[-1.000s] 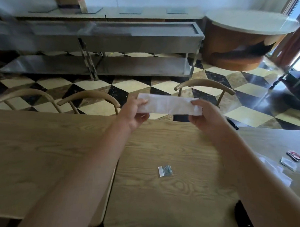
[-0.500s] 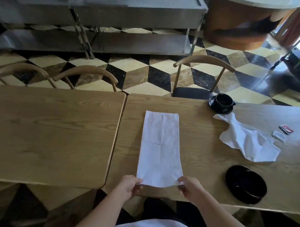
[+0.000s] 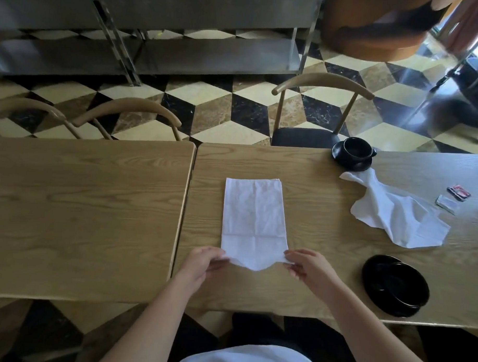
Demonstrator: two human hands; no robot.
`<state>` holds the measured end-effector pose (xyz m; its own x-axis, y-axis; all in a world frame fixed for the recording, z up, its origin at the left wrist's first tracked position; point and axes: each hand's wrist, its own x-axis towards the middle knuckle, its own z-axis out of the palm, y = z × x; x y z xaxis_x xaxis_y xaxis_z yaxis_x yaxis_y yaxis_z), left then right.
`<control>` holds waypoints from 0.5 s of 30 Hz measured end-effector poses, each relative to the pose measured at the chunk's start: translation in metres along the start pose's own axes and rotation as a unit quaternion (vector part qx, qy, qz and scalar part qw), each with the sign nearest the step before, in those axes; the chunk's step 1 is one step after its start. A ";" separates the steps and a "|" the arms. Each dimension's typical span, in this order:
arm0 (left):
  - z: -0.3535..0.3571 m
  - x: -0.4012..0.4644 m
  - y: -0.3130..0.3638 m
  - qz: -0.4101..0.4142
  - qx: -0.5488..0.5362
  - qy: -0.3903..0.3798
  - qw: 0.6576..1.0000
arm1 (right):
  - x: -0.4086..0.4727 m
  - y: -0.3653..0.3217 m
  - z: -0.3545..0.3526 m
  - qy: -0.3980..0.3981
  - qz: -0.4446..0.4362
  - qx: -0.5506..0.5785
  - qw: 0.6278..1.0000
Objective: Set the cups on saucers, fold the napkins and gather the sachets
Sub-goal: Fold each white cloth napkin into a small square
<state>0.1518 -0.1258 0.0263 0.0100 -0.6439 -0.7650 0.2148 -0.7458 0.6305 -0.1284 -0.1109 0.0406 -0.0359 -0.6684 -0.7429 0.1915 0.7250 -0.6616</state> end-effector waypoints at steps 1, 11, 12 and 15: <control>0.001 0.003 0.012 0.002 -0.020 -0.010 1.000 | 0.002 -0.011 0.002 -0.012 -0.007 0.029 0.999; 0.016 0.066 0.109 0.074 0.145 -0.006 0.987 | 0.056 -0.109 0.008 0.059 -0.068 -0.137 0.987; 0.017 0.078 0.116 0.080 0.173 -0.003 0.982 | 0.067 -0.114 0.009 0.068 -0.077 -0.164 0.981; 0.022 0.113 0.129 0.084 0.209 0.017 0.974 | 0.102 -0.128 0.015 0.085 -0.088 -0.234 0.965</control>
<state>0.1587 -0.2990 0.0239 0.0449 -0.7619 -0.6461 -0.2092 -0.6396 0.7397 -0.1414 -0.2743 0.0506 -0.1962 -0.7793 -0.5951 -0.2936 0.6258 -0.7226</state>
